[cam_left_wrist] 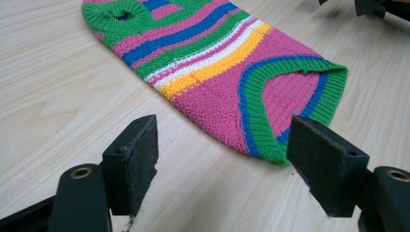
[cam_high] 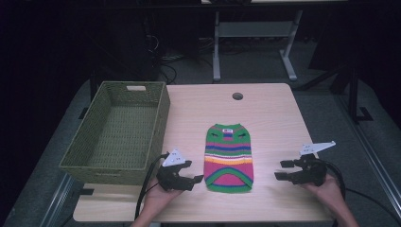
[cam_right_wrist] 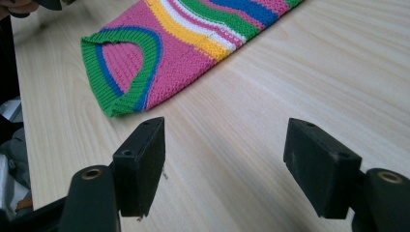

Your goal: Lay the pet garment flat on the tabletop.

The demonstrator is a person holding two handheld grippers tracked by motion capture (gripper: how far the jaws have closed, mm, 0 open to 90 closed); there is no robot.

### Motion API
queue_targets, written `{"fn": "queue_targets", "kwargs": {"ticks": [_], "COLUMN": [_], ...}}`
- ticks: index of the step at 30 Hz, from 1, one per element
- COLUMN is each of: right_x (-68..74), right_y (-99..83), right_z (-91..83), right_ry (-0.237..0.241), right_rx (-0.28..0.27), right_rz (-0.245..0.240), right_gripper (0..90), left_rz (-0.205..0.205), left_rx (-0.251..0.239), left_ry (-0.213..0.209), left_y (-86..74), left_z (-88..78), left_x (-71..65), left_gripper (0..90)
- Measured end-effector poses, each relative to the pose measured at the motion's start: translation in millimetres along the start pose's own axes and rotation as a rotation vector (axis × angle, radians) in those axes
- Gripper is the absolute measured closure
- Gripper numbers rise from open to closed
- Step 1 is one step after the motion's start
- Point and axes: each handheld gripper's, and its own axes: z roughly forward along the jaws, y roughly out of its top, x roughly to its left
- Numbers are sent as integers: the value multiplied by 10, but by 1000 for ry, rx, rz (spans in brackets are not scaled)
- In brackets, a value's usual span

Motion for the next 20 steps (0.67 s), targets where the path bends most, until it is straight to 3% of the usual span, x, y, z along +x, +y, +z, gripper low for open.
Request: {"fn": "queue_targets", "kwargs": {"ticks": [16,20], "right_x": [106,164], "right_y": [-272,-325], "right_z": [-141,-190], "right_ry": [-38,-55], "right_rx": [-31,-61], "right_rz": [12,10], "right_gripper": [288,272], "left_rz": [-11,14], "left_rx": [-22,-19], "left_ry": [5,19], "left_y": [-112,-149], "left_z": [-122,-137], "left_x": [-68,-107], "left_gripper": [235,235]}}
